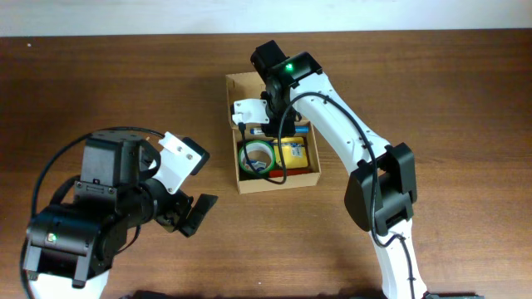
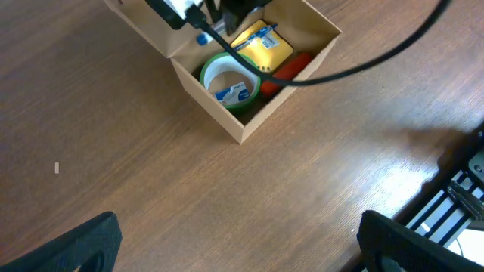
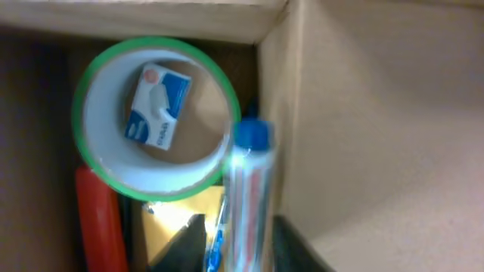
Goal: Pack container
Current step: 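Carry the whiteboard marker over the box and lower it inside, release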
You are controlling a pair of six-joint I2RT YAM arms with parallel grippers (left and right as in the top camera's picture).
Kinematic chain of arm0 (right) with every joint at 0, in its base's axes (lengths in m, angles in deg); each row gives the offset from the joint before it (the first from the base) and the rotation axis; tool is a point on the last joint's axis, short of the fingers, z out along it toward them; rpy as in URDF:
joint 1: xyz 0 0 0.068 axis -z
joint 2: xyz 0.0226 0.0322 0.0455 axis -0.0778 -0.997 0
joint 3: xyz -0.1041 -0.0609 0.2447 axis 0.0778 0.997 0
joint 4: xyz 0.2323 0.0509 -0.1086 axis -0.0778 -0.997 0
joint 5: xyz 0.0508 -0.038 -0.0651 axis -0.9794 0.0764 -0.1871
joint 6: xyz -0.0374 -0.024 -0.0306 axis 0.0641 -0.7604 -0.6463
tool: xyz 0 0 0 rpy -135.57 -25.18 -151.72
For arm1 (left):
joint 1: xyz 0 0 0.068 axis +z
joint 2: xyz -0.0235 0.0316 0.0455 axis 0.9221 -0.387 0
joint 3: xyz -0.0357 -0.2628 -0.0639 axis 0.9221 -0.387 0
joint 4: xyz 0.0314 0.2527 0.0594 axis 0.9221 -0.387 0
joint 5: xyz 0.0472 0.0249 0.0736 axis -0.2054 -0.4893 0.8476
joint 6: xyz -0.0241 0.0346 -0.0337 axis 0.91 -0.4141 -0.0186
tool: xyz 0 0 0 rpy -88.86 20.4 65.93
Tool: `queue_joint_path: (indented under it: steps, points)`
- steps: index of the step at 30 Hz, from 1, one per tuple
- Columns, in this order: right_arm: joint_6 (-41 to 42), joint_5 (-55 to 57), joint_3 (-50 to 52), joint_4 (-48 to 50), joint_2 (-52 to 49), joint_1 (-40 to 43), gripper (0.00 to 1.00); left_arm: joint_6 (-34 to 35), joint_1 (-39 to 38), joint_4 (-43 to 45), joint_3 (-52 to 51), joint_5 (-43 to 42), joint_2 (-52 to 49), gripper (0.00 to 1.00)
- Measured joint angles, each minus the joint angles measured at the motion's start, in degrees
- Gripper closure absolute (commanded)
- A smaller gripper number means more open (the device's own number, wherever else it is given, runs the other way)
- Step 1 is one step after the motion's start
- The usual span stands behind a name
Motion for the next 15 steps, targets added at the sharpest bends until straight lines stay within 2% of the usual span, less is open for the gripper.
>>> queue_joint_path:
  steps: [11,13,15]
  points:
    - [0.4,-0.5,0.0,-0.3,0.0,0.0,0.63,0.0,0.0,0.0,0.0,0.0,0.0,0.0]
    - [1.4,-0.5,0.0,-0.3,0.0,0.0,0.66,0.0,0.0,0.0,0.0,0.0,0.0,0.0]
    - [2.6,-0.5,0.0,-0.3,0.0,0.0,0.76,0.0,0.0,0.0,0.0,0.0,0.0,0.0]
